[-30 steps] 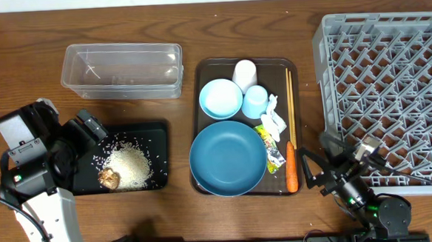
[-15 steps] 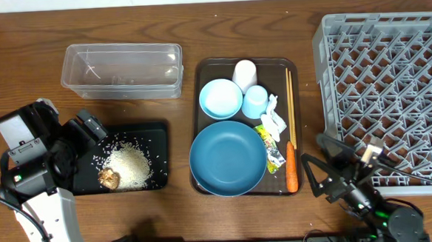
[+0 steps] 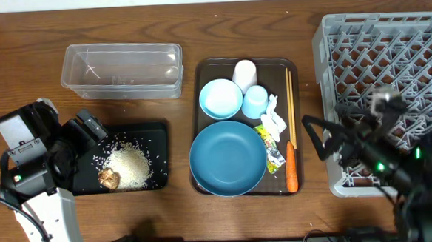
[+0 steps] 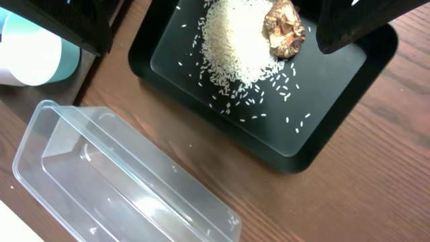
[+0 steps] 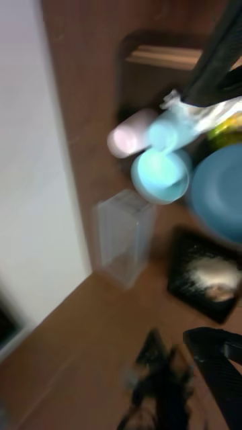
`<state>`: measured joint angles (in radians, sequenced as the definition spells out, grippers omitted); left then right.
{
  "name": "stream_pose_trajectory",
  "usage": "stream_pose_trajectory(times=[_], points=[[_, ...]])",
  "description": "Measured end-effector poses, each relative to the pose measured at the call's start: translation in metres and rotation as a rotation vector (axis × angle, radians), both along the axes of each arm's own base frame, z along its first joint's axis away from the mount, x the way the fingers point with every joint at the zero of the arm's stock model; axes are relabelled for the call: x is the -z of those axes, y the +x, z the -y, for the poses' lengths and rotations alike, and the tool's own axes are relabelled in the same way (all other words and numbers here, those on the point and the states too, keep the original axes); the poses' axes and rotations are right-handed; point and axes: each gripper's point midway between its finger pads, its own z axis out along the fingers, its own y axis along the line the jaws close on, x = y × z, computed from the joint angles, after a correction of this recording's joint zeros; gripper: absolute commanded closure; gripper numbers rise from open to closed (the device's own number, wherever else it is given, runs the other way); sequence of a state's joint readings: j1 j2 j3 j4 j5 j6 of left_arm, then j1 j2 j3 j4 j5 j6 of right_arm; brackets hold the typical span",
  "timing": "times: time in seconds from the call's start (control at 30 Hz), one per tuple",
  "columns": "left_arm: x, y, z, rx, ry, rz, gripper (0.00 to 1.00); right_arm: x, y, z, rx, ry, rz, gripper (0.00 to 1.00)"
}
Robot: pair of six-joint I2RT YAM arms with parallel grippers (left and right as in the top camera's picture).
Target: Sort waste into correct bins and load items into the dishwasher rack
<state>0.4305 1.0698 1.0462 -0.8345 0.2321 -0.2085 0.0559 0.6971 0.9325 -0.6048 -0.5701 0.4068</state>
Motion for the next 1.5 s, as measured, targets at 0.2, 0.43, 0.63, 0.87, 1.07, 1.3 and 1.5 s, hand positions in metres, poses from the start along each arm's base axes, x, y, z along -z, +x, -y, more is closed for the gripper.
stream_pose_trajectory(times=[0.2,0.43,0.63,0.87,1.07,1.3,1.5], points=[[0.0,0.0,0.0,0.0,0.0,0.001,0.02,0.022,0.011,0.0,-0.035,-0.205,-0.192,0.01],[0.0,0.0,0.0,0.0,0.001,0.001,0.02,0.063,-0.004,-0.036,-0.166,-0.398,-0.312,0.01],[0.0,0.0,0.0,0.0,0.0,0.0,0.02,0.115,-0.017,-0.031,-0.092,-0.626,-0.516,0.01],[0.0,0.0,0.0,0.0,0.0,0.001,0.02,0.159,-0.008,-0.018,-0.008,-0.783,-0.68,0.01],[0.0,0.0,0.0,0.0,0.0,0.001,0.02,0.181,-0.003,-0.017,0.0,-0.844,-0.753,0.01],[0.0,0.0,0.0,0.0,0.0,0.001,0.02,0.192,-0.002,-0.017,0.001,-0.867,-0.789,0.01],[0.0,0.0,0.0,0.0,0.001,0.001,0.02,0.181,0.012,-0.024,0.05,-0.788,-0.722,0.01]])
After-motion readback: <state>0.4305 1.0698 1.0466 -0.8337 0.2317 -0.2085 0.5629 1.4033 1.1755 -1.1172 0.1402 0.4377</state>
